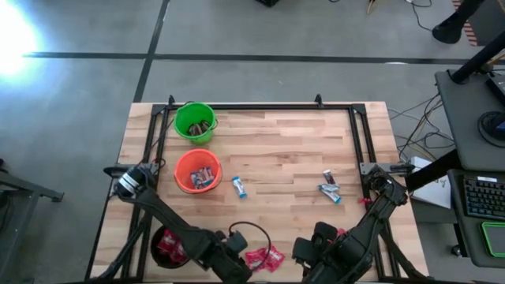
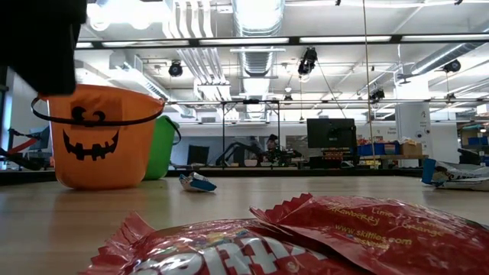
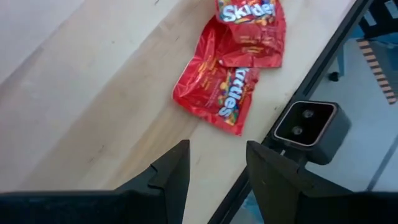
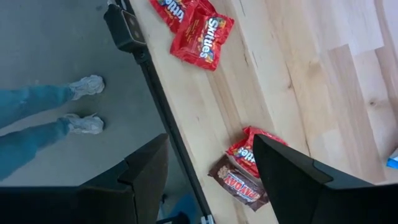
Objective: Organize candy in baskets
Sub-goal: Put the red candy into the black bucket
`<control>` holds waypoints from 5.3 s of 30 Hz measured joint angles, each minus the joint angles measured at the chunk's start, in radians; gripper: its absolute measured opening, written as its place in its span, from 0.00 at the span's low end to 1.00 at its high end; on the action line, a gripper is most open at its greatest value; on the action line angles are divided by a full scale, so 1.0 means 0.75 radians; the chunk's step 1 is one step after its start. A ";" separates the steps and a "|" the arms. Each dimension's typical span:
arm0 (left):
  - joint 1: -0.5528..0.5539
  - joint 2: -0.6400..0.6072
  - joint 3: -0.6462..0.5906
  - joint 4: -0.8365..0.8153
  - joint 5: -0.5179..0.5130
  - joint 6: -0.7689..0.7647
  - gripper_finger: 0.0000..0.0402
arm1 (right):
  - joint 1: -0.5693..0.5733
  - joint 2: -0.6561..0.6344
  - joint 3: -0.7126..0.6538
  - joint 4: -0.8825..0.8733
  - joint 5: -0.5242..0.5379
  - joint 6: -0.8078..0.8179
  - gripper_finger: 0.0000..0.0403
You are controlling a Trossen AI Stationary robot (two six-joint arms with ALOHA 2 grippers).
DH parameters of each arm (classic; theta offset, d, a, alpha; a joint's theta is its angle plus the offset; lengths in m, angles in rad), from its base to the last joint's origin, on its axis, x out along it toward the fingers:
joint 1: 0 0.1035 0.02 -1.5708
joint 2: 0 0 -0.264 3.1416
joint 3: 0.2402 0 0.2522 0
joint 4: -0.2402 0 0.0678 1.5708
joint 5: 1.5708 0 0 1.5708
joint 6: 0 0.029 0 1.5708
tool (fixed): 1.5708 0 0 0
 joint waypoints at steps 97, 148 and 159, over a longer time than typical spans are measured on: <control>0.115 0.200 0.243 -0.240 0.032 -0.034 0.00 | 0.002 0.000 -0.001 0.000 0.001 -0.132 0.56; 0.107 0.456 0.747 -0.768 0.142 0.726 0.58 | 0.002 0.000 -0.001 0.000 0.010 -0.150 0.56; 0.114 0.467 0.760 -0.710 0.176 1.042 0.60 | 0.002 0.000 -0.001 0.000 0.007 -0.121 0.56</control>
